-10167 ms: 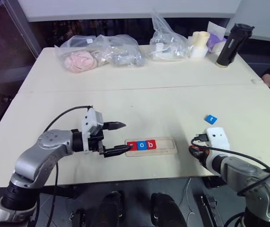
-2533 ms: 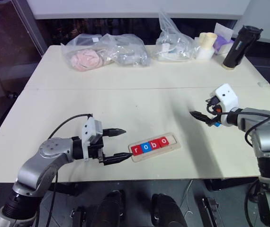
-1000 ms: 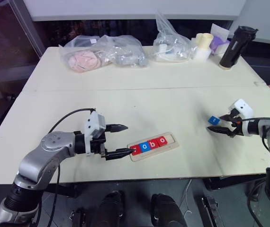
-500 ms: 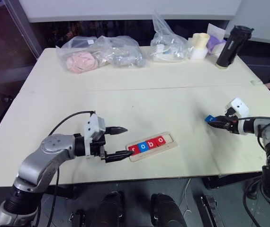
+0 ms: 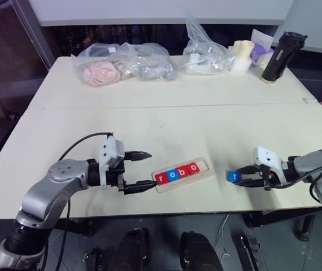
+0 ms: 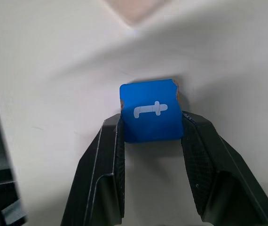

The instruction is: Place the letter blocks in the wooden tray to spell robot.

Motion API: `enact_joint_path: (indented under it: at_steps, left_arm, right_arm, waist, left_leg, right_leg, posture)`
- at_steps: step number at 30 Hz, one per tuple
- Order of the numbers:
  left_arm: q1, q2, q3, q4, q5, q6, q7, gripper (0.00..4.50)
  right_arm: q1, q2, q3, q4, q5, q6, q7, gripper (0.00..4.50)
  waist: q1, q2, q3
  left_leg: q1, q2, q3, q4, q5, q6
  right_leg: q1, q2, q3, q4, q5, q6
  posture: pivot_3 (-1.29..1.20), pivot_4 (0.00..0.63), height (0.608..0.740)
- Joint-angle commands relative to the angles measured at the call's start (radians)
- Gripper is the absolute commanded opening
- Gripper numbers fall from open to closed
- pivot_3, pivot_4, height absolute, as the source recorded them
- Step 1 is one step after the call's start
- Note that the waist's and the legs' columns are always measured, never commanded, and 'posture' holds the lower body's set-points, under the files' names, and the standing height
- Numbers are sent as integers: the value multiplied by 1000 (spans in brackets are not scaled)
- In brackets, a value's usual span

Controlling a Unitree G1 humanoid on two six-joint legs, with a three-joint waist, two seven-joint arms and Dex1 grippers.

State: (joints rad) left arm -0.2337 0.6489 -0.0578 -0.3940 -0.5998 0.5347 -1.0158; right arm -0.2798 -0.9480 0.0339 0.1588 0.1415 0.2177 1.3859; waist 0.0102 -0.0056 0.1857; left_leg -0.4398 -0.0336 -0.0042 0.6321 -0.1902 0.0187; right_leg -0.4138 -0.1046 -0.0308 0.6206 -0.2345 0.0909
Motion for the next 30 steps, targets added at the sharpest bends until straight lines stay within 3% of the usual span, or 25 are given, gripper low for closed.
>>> enact_joint_path:
  at_steps: [1, 8, 20, 30]
  left_arm:
    - [-20, -4, 0, -22, -7, -1, 5, 4500]
    - [-23, -7, 0, -48, -17, 22, 24, 4500]
    - [7, -8, 4, -48, -5, -4, 14, 4500]
    - [13, -8, 9, -46, -6, -10, 22, 4500]
  right_arm:
    - [-13, -9, 2, -13, -1, -3, -16, 1118]
    - [-65, -1, 32, 61, -25, -59, -23, 1118]
    - [-208, 46, 129, -29, -28, -62, 21, 1118]
    - [-339, 134, 220, 128, -104, -147, 15, 1118]
  waist:
    - [2, 0, 0]
    - [2, 0, 0]
    - [3, 0, 0]
    - [3, 0, 0]
  left_leg:
    - [0, 0, 0, 0, 0, 0]
    - [-1, 0, 1, -1, 0, 1]
    - [-3, 0, 1, -2, 1, 2]
    - [-4, 0, 1, -1, 1, 2]
  right_leg:
    - [0, 0, 0, 0, 0, 0]
    - [-1, 0, 0, -2, 0, 0]
    - [-4, 0, 0, -2, 0, 0]
    - [-4, 0, 0, -2, 0, 0]
  posture:
    - [0, 150, 725]
    - [0, 150, 725]
    - [0, 150, 725]
    - [0, 150, 725]
